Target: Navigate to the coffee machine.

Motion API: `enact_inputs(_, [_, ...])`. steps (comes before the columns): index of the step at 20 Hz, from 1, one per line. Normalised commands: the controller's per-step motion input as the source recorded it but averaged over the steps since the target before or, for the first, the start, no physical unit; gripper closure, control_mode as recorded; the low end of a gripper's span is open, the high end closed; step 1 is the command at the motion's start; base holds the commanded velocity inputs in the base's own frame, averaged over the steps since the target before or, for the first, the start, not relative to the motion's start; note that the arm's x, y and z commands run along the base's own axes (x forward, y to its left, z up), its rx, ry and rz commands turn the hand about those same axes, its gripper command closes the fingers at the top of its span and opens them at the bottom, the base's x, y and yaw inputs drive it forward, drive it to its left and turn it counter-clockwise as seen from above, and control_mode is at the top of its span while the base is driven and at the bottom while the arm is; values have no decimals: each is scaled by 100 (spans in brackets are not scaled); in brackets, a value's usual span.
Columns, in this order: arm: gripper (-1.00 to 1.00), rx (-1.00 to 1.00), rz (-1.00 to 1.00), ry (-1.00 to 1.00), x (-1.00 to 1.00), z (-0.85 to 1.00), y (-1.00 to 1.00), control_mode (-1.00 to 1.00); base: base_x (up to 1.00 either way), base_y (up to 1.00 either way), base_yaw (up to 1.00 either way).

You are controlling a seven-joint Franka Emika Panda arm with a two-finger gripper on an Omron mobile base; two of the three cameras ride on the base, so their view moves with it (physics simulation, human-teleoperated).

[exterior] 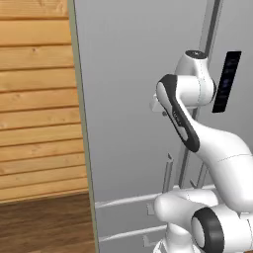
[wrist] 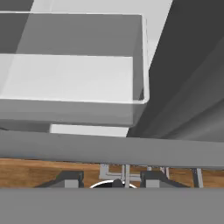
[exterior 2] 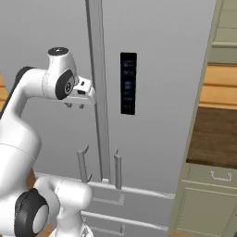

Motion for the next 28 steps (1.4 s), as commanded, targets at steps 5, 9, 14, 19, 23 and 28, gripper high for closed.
enact_inputs(5, [-100,0,0,0,0,0,0,100,-30,-5,-8])
enact_inputs(9, [-100,0,0,0,0,0,0,100,-68,-5,-53])
enact_inputs(14, [-100,0,0,0,0,0,0,100,-38,-1,-72])
enact_inputs(19, [-100,0,0,0,0,0,0,100,-3,0,-87])
enact_inputs(23, [-100,0,0,0,0,0,0,100,0,0,-91])
enact_inputs(28, [-100,0,0,0,0,0,0,100,0,-2,-88])
